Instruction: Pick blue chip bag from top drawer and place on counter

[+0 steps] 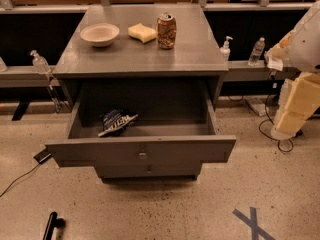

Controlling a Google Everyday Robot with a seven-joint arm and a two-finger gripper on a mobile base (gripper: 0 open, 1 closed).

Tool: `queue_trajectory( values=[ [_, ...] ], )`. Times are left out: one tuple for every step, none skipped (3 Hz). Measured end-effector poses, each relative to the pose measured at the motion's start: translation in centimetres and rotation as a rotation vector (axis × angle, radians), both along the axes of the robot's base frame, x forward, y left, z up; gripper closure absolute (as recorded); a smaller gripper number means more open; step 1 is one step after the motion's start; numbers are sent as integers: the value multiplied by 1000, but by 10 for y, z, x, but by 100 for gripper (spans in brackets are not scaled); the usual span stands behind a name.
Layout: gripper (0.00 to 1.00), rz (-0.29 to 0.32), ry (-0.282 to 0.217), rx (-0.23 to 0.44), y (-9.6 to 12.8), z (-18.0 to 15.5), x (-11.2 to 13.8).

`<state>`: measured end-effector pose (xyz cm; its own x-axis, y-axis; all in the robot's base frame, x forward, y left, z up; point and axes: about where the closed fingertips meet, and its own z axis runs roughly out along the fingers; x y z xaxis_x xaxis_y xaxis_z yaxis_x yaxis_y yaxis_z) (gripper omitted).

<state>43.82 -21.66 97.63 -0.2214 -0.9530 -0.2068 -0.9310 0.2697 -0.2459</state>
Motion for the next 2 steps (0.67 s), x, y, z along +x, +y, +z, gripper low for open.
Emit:
queue_trajectory(
  values=[
    [0,0,0,0,0,0,0],
    [0,122,-27,-20,33,3,29]
  ],
)
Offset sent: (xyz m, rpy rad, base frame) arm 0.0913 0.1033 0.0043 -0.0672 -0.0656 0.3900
